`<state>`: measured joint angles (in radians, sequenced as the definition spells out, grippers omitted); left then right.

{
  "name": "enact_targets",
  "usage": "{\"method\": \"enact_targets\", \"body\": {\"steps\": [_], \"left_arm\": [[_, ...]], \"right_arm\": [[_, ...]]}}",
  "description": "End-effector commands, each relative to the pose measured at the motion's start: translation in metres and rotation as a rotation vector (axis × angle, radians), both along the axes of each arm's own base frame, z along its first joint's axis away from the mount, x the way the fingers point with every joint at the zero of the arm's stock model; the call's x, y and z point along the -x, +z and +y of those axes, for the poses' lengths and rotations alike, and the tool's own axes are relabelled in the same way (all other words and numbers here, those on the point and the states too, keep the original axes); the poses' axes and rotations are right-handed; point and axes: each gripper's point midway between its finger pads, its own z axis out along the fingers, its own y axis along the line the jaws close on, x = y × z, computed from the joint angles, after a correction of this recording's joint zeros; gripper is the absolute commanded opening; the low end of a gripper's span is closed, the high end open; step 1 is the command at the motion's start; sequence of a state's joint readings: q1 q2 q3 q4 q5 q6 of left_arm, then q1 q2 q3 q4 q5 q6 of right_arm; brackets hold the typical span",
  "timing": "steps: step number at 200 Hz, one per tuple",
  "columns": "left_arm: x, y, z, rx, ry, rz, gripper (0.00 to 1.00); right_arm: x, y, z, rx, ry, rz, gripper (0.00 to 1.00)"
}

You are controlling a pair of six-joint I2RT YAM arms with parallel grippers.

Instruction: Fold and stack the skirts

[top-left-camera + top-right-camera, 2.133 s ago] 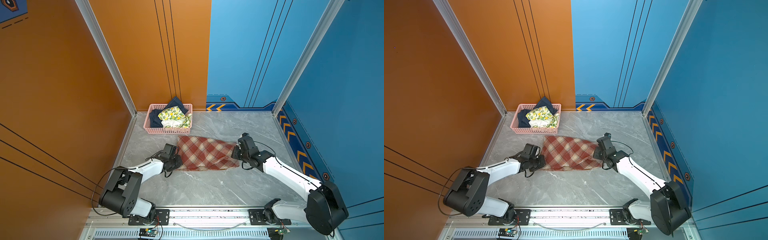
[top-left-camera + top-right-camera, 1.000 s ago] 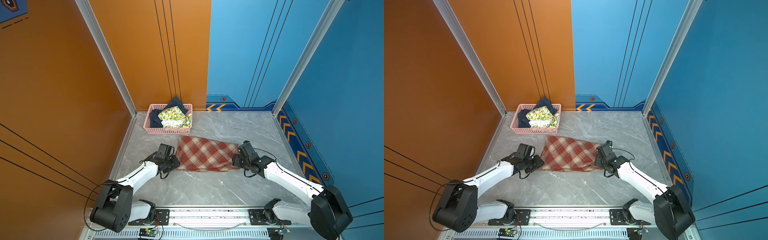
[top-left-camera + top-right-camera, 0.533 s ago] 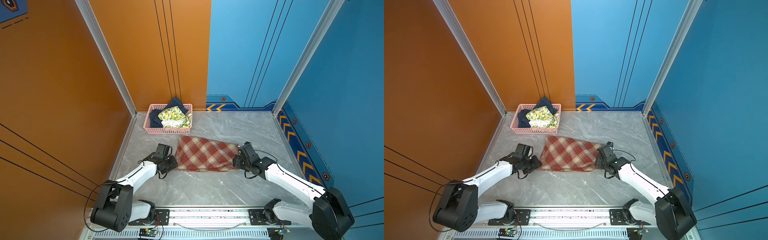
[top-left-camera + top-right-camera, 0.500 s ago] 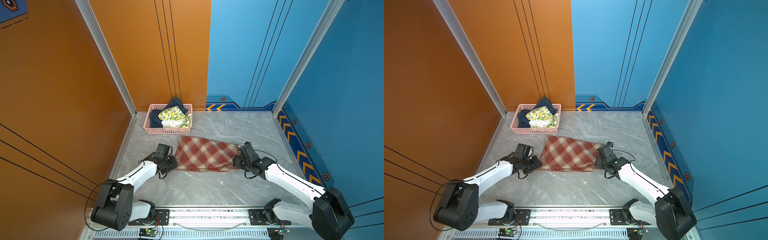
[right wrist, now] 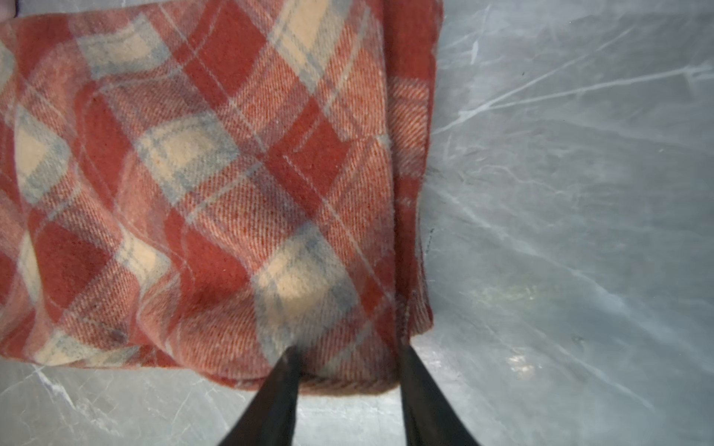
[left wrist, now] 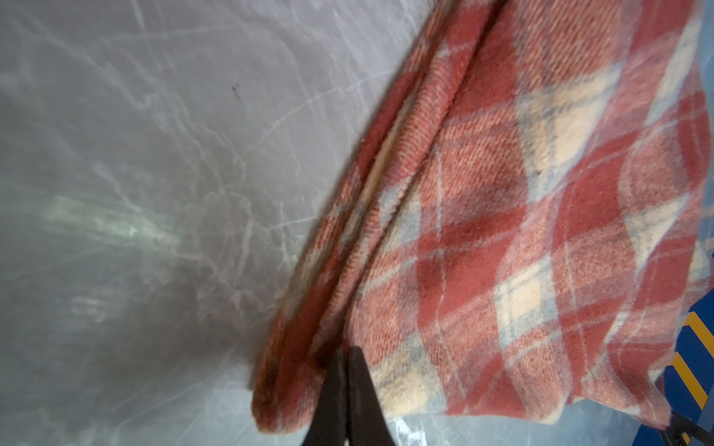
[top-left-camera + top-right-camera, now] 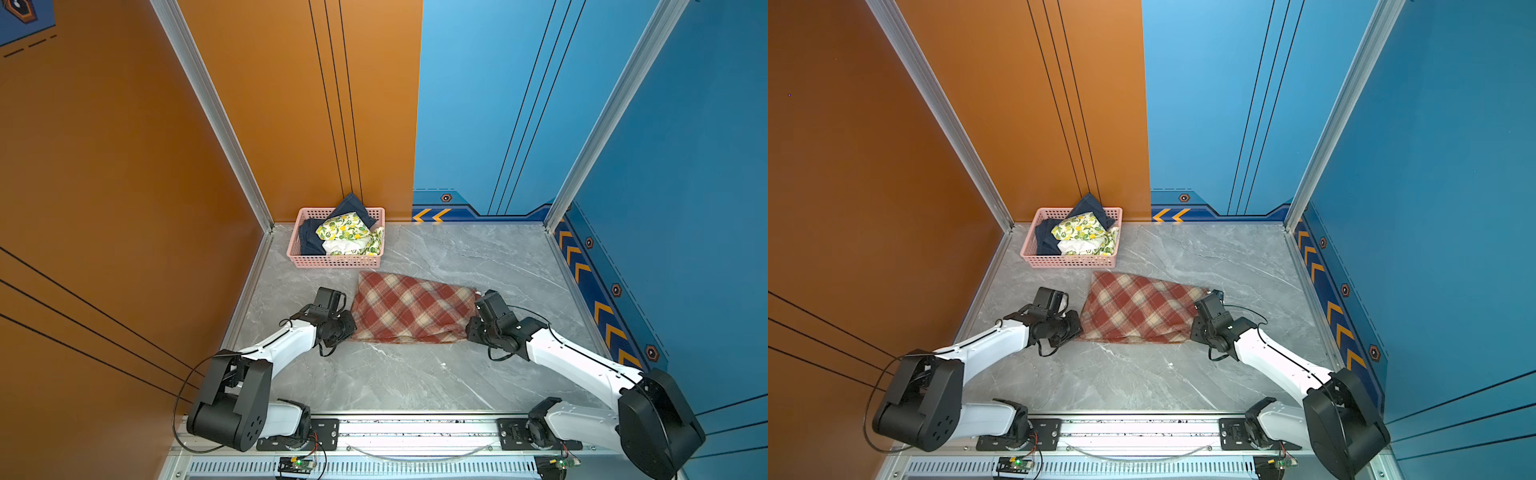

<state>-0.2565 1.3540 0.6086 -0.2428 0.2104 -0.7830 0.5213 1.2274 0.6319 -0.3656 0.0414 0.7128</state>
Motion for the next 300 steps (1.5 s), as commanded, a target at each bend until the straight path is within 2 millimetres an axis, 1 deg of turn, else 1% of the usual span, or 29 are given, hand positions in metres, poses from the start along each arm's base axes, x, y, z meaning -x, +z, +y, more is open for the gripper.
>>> {"method": "enact_targets", "body": {"steps": [1,23,32,53,72,93,114,130,145,159,167,169,171,172,177,182,190,212,234,284,300], "left_arm": [[0.001,0.003,-0.003,0.009,-0.014,-0.007,0.00],[-0.003,0.013,-0.004,0.010,-0.017,-0.026,0.00],[-0.005,0.018,-0.003,0.010,-0.016,-0.037,0.00],[-0.008,0.028,0.001,0.011,-0.007,-0.055,0.00],[-0.012,0.039,0.005,0.019,0.000,-0.075,0.00],[-0.014,0.050,0.010,0.023,0.009,-0.095,0.00],[-0.012,0.053,0.013,0.025,0.014,-0.099,0.00],[-0.007,0.051,0.016,0.023,0.019,-0.094,0.00],[-0.002,0.045,0.018,0.023,0.024,-0.080,0.00],[0.002,0.038,0.019,0.024,0.026,-0.065,0.00],[0.004,0.035,0.019,0.025,0.027,-0.061,0.00],[0.004,0.035,0.019,0.025,0.027,-0.059,0.00],[0.005,0.034,0.019,0.027,0.027,-0.058,0.00],[0.005,0.034,0.019,0.026,0.027,-0.057,0.00],[0.006,0.032,0.019,0.027,0.029,-0.055,0.00],[0.007,0.030,0.019,0.027,0.028,-0.050,0.00],[0.007,0.028,0.018,0.028,0.029,-0.046,0.00],[0.009,0.021,0.016,0.029,0.024,-0.034,0.00],[0.010,0.016,0.014,0.028,0.018,-0.027,0.00],[0.012,0.011,0.012,0.025,0.013,-0.020,0.00],[0.013,0.010,0.012,0.023,0.013,-0.018,0.00]], "right_arm": [[-0.005,-0.003,0.004,-0.024,0.009,-0.007,0.28],[-0.011,0.002,0.003,-0.017,0.016,-0.034,0.07],[-0.014,0.005,0.002,-0.009,0.016,-0.049,0.00],[-0.022,0.015,-0.004,0.030,0.017,-0.076,0.00],[-0.032,0.030,-0.013,0.087,0.020,-0.101,0.00],[-0.043,0.049,-0.019,0.116,0.025,-0.138,0.00],[-0.049,0.067,-0.025,0.150,0.025,-0.172,0.00],[-0.047,0.072,-0.030,0.170,0.021,-0.186,0.00],[-0.041,0.068,-0.032,0.160,0.021,-0.175,0.00],[-0.032,0.056,-0.031,0.132,0.009,-0.142,0.01],[-0.025,0.049,-0.030,0.107,-0.001,-0.118,0.12],[-0.022,0.046,-0.030,0.099,-0.006,-0.108,0.18],[-0.021,0.043,-0.031,0.095,-0.009,-0.102,0.21],[-0.021,0.043,-0.031,0.095,-0.009,-0.102,0.21],[-0.016,0.038,-0.029,0.076,-0.016,-0.087,0.29],[-0.012,0.032,-0.028,0.061,-0.018,-0.072,0.33],[-0.007,0.026,-0.025,0.034,-0.025,-0.055,0.37],[0.002,0.009,-0.018,-0.010,-0.033,-0.028,0.38],[0.003,-0.002,-0.014,-0.010,-0.021,-0.007,0.40],[-0.012,-0.007,0.000,-0.013,0.010,-0.002,0.40],[-0.015,-0.011,0.005,-0.014,0.019,0.012,0.37]]}}
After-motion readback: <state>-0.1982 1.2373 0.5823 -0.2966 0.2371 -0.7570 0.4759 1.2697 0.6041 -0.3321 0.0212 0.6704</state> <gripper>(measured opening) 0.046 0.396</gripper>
